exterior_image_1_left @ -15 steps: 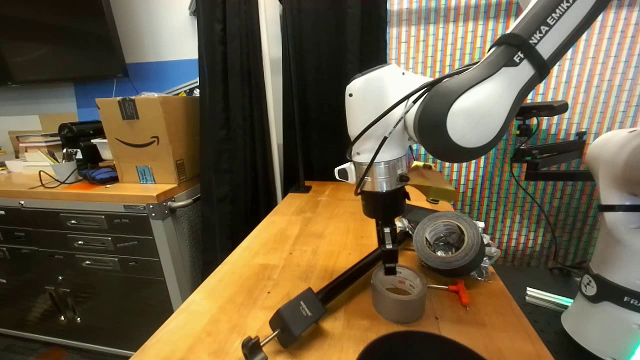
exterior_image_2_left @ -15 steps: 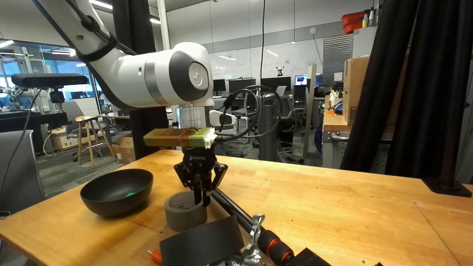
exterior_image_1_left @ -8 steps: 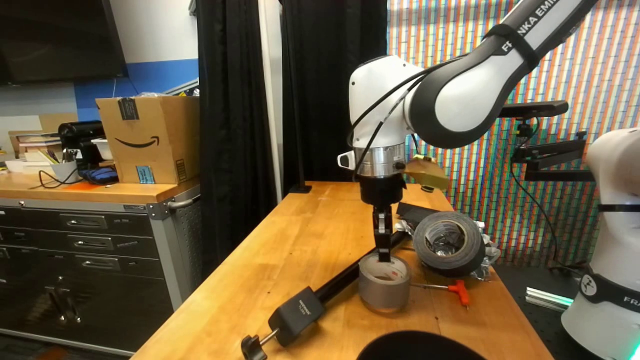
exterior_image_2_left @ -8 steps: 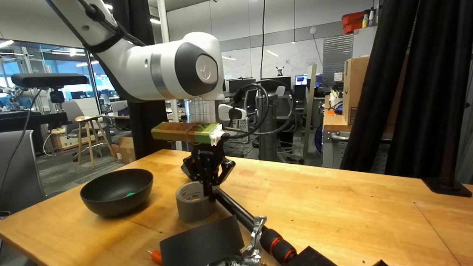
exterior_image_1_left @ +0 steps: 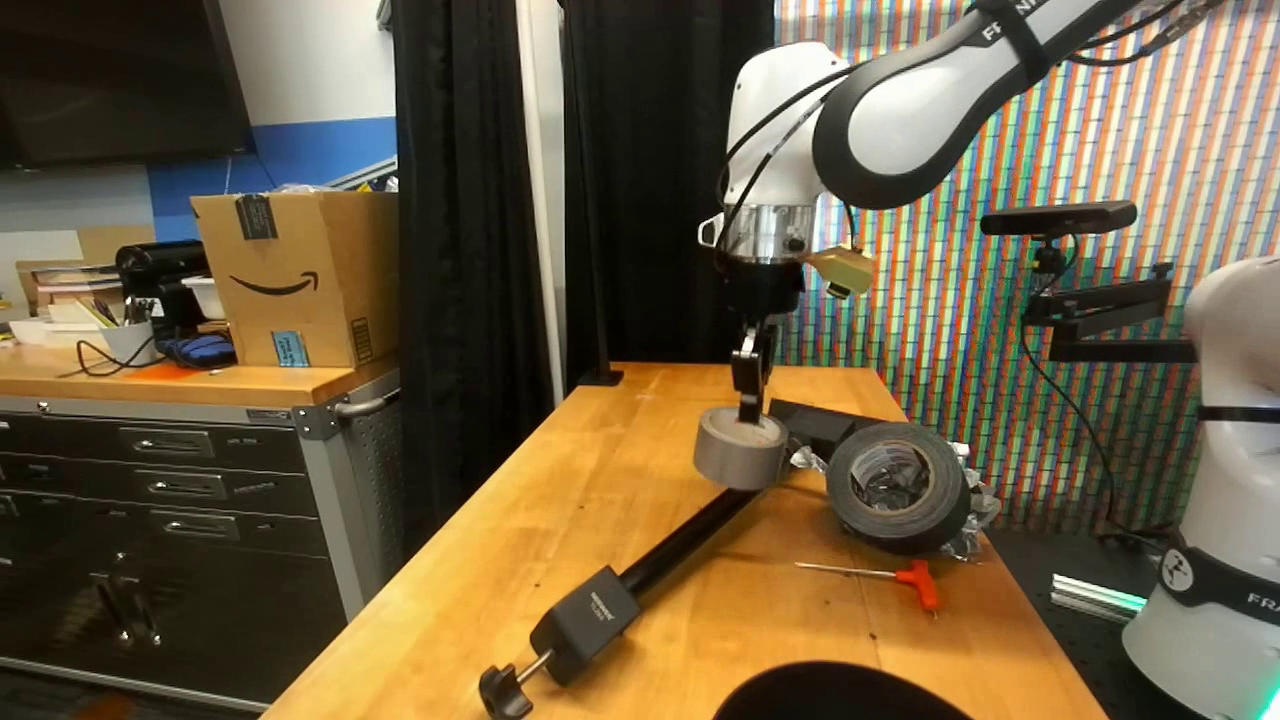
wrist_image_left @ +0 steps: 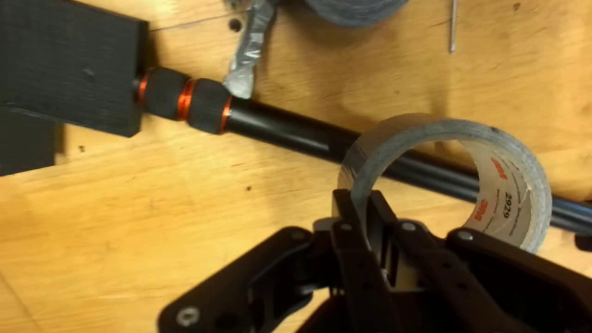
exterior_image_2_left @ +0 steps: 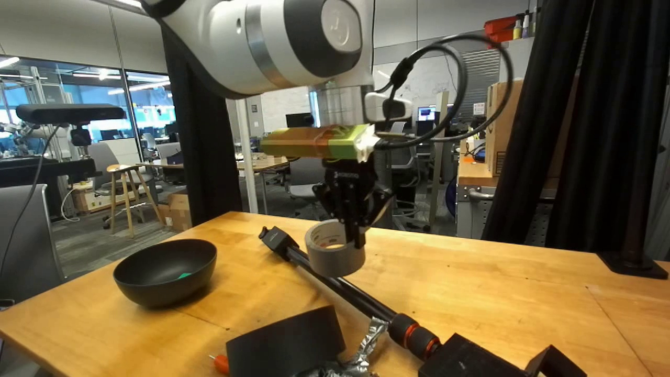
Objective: Move the grey tape to the right
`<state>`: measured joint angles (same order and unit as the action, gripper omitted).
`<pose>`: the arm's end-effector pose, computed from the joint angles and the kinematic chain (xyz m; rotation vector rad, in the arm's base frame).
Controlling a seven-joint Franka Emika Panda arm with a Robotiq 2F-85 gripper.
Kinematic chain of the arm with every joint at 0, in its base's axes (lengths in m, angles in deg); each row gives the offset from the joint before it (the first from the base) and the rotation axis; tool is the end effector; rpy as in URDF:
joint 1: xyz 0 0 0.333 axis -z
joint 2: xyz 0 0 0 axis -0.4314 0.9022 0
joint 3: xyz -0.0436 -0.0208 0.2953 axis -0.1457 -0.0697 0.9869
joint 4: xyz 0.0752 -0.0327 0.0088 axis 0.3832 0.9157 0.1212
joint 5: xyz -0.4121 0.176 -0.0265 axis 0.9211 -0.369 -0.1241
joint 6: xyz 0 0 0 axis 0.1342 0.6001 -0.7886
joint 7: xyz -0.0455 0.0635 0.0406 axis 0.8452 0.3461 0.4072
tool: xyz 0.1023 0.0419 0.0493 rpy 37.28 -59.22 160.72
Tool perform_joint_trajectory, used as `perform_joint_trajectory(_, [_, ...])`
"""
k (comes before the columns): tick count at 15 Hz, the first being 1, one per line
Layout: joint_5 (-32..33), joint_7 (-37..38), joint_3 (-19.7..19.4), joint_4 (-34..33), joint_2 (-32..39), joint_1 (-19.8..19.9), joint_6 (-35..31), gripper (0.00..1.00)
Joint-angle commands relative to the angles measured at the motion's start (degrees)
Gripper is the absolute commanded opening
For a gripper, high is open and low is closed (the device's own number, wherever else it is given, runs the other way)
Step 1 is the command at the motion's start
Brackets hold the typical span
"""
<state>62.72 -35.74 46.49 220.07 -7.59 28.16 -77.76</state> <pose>0.4909 -0.0418 0.3327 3.1024 -0.1866 0.1171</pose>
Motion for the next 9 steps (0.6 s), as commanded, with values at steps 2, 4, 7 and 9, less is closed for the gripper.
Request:
perform_joint_trajectory(2, [3.12,-3.18,-4.58,-4.08,-0.5,5.52,2.14,0.03])
perform_joint_trajectory(4, [3.97,-4.94,-6.61,-5.18,0.84,7.45,2.36,0.03])
perform_joint_trajectory(7, [2.6,-8.54,-9.79,-7.19,4.44,9.1,1.17,0.03])
perform_joint_trajectory(9, [1.19,-10.32,-11.21,-9.25,7.2,9.32,0.85,0.03])
